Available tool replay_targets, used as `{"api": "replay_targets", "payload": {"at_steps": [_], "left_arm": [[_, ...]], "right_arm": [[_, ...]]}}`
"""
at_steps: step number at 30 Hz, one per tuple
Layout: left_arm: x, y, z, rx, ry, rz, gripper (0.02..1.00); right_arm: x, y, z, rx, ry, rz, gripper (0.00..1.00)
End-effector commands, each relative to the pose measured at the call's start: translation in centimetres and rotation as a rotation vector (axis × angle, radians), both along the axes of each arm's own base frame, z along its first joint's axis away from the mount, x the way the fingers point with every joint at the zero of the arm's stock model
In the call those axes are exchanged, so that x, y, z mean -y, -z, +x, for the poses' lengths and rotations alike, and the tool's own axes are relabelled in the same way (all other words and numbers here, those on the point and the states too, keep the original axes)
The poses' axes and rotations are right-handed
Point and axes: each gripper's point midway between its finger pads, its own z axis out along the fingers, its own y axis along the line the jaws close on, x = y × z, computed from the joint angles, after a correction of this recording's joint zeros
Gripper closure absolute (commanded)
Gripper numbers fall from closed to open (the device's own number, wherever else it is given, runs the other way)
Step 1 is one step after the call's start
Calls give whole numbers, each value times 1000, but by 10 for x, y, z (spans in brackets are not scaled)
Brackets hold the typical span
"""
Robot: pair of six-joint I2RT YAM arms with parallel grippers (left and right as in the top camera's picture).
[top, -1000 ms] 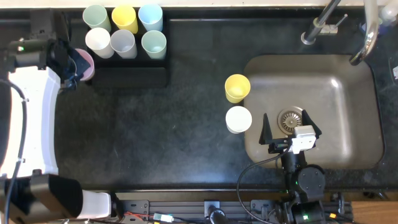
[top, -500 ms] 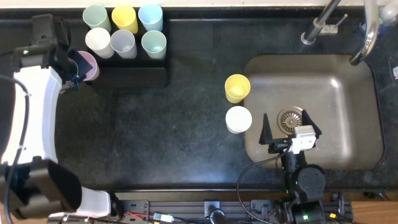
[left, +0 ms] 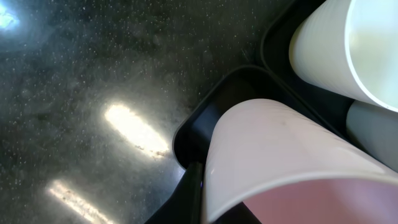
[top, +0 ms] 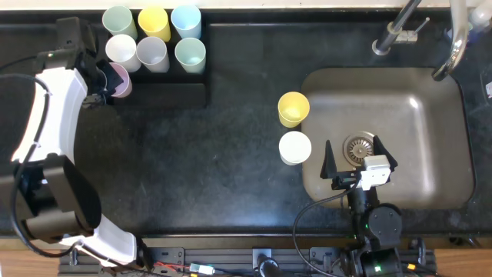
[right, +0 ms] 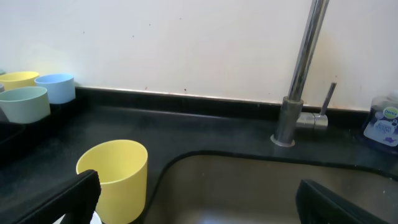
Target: Store Cups
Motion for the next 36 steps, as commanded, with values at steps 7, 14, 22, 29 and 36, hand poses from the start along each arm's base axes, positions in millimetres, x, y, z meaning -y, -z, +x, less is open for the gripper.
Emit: {"api": "replay_targets", "payload": {"at_steps": [7,14,22,29,36], "left_arm": [[-3,20,9,-15,17,-8,925],[-5,22,12,-11,14,0,873],[-5,22,12,-11,14,-1,816],[-1,9,12,11,24,14,625],[14,-72,10,195,53,81,375]], "right_arm": [[0,3,0,2,0,0,5],[0,3,0,2,0,0,3],[0,3,0,2,0,0,5],[0,3,0,2,0,0,3],[0,3,0,2,0,0,3]]}}
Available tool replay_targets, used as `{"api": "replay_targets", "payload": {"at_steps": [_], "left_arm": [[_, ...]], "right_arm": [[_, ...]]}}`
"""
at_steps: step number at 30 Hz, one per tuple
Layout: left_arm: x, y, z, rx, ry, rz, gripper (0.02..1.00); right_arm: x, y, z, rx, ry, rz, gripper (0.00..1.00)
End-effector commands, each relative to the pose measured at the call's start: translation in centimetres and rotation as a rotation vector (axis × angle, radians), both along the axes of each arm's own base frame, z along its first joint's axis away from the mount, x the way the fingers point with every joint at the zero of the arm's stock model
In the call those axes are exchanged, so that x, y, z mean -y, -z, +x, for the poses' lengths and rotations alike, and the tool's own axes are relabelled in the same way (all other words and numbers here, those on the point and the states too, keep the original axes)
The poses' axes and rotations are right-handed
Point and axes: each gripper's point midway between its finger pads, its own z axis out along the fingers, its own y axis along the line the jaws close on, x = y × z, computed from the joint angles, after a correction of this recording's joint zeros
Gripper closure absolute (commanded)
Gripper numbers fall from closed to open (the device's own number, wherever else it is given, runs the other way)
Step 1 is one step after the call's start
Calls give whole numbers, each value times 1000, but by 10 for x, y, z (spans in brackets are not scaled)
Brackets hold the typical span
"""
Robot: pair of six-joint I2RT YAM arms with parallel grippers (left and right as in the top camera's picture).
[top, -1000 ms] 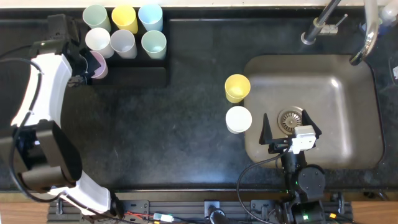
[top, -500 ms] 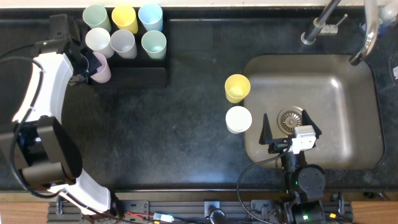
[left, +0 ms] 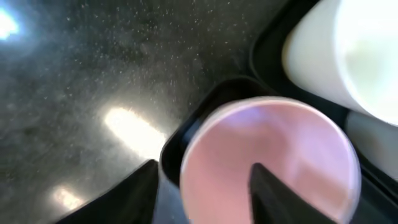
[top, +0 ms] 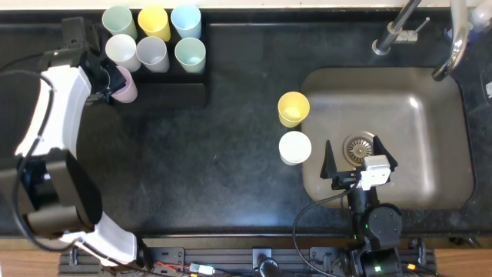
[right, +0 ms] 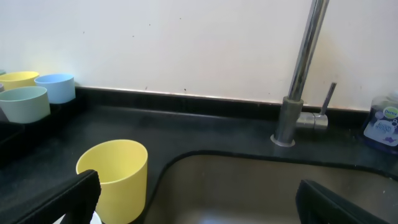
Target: Store Cups
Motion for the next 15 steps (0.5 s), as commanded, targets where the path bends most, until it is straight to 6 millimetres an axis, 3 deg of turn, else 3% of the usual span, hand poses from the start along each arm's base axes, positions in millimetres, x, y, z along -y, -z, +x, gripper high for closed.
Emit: {"api": "replay_targets", "payload": {"at_steps": [1,3,5,8,11,15], "left_arm": [[16,-94,0,229,31,59,314],[37,-131,4,328,76,60,242],[72,-169,12,431,152,51,167],[140,-212,24,552,234,-28,117],[216,-227,28,590,312,-146,99],[304,-209,24,515,393,-242,93]], "right_arm": [[0,3,0,2,0,1,3],[0,3,0,2,0,1,5],[0,3,0,2,0,1,3],[0,3,0,2,0,0,5],[0,3,0,2,0,1,3],[0,3,0,2,0,0,3]]}}
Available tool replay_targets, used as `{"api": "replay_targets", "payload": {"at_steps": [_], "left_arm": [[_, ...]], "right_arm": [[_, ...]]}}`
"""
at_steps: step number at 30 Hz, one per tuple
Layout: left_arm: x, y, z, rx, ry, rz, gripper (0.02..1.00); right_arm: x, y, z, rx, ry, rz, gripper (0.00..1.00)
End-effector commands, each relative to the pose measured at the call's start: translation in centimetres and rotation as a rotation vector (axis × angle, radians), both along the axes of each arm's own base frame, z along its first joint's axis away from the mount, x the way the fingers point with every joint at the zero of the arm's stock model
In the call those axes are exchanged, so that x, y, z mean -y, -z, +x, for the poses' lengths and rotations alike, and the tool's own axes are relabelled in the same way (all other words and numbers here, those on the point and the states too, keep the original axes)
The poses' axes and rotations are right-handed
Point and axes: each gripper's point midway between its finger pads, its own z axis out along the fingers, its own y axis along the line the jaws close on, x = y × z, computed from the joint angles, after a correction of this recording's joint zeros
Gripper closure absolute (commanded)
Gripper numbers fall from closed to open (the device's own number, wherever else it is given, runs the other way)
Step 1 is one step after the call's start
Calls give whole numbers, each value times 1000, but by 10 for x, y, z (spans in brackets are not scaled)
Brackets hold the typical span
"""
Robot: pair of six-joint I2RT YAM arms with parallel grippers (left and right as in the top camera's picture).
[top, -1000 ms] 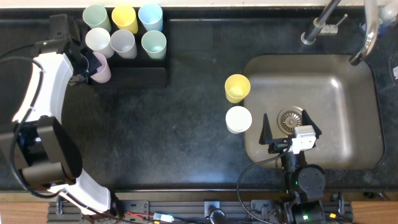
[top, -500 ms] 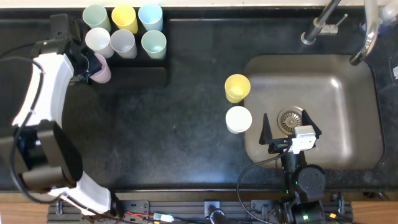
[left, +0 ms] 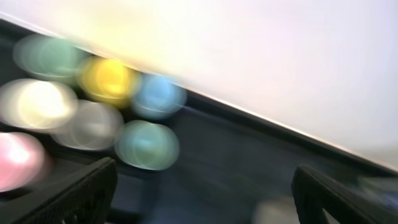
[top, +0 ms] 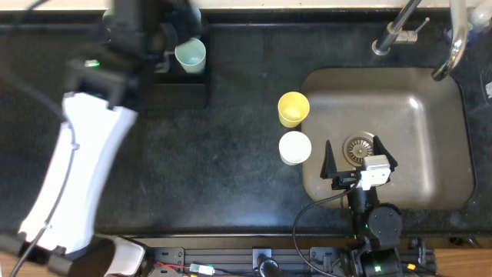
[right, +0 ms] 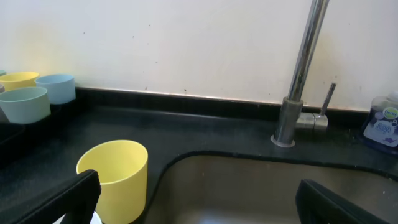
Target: Store Cups
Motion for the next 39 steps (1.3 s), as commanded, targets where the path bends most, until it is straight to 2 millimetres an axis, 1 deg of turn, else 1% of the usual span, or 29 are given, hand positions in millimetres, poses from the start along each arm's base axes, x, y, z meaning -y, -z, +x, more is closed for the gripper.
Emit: {"api": "replay_targets", "payload": {"at_steps": [1,3,8,10,13,16,21,27,31,34,36,37,39], "left_arm": [[93,44,-3,-161,65,-82,93],[121,70,-13,-260,80,-78,93],[172,132,-40,-457,157,-18,95],[186,152,-46,-493,180,11,95],[198,180,-54,-545,191,51,95],[198,198,-59,-592,174,78,95],[193,215,-58,-616,155,128,112],[192,236,-59,-656,147,159,183],[194,250,-62,-690,153,165,233],[195,258,-64,-705,155,179,303],[196,261,-65,-708,155,186,389],[196,263,-65,-712,157,189,454],[196,267,-65,-718,156,194,619]], "right_arm": [[0,3,0,2,0,0,5],[0,3,0,2,0,0,3],[0,3,0,2,0,0,3],[0,3,0,2,0,0,3],[0,3,0,2,0,0,5],[0,3,0,2,0,0,3],[0,3,0,2,0,0,5],[0,3,0,2,0,0,3],[0,3,0,2,0,0,3],[0,3,0,2,0,0,3],[0,3,0,2,0,0,3],[0,3,0,2,0,0,5],[0,3,0,2,0,0,3]]}}
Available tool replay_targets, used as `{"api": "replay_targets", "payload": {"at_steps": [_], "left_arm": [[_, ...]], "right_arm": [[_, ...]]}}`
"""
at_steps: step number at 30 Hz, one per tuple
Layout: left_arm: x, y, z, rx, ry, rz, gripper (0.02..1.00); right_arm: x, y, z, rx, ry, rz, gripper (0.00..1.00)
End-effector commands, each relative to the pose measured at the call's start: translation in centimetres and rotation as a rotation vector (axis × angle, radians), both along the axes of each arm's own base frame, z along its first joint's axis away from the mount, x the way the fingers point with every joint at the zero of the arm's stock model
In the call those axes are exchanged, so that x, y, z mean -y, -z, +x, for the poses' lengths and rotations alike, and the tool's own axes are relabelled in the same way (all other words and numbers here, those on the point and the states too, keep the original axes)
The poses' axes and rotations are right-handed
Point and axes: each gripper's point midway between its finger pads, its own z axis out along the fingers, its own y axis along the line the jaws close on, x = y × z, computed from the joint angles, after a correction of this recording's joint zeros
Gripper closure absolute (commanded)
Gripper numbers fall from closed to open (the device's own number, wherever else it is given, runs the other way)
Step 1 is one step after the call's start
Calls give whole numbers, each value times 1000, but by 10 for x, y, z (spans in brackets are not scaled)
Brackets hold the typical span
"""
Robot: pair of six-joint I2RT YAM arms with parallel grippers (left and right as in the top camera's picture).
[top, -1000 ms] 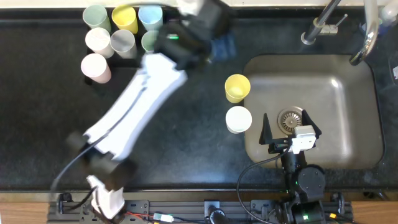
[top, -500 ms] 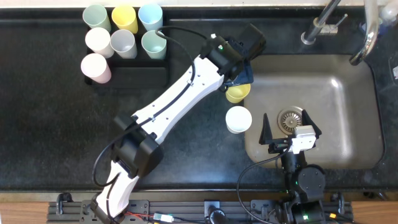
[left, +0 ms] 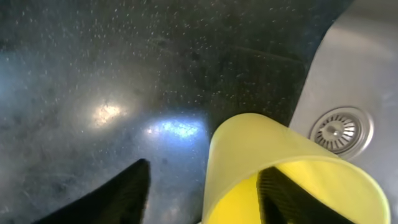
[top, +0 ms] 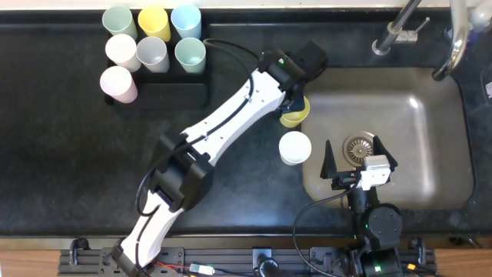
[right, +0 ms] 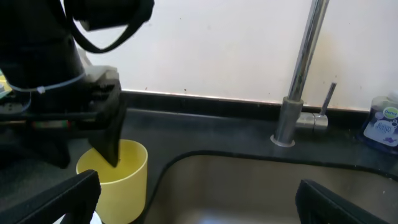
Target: Store Cups
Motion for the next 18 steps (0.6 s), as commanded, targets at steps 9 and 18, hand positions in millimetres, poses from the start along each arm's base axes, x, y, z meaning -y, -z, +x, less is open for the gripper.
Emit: {"api": "replay_targets", "payload": {"at_steps": [9,18], "left_arm": [[7,1,1,27,10,13,982],[-67,-110,37,306,-219,33,982]], "right_arm": [[0,3,0,2,0,1,3],[0,3,0,2,0,1,3]]}}
